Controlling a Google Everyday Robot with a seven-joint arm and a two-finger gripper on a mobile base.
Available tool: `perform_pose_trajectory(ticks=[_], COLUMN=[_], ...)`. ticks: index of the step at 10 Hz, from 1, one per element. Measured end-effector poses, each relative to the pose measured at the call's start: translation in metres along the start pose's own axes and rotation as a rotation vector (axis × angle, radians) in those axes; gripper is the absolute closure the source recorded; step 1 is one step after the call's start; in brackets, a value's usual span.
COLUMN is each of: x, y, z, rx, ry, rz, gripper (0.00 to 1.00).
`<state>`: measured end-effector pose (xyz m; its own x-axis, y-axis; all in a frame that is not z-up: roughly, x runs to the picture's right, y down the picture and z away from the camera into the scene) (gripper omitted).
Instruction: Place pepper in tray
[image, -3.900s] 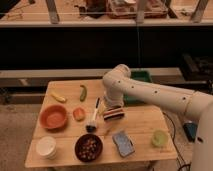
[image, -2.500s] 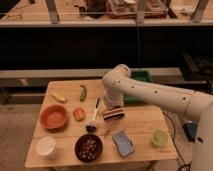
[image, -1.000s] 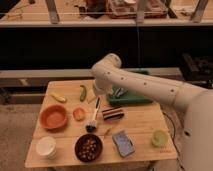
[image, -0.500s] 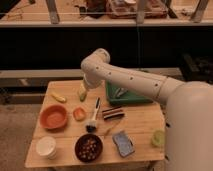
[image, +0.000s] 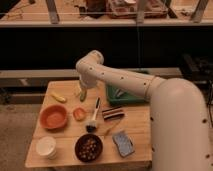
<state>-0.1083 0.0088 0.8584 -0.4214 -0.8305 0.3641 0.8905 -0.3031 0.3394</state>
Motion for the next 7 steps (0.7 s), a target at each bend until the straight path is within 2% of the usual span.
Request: perform_pose_trajectory(ticks=[2,4,7], x=[0.009,0.032,0.049], y=[0.001,0.0,-0.007], z=[0.036,0.067,0.074], rx=[-0.001,-0.006,-0.011], ry=[-0.02,-0.037,-0.055], rz=[0.024,0.046,0.057], gripper=[0.2,0.2,0.2])
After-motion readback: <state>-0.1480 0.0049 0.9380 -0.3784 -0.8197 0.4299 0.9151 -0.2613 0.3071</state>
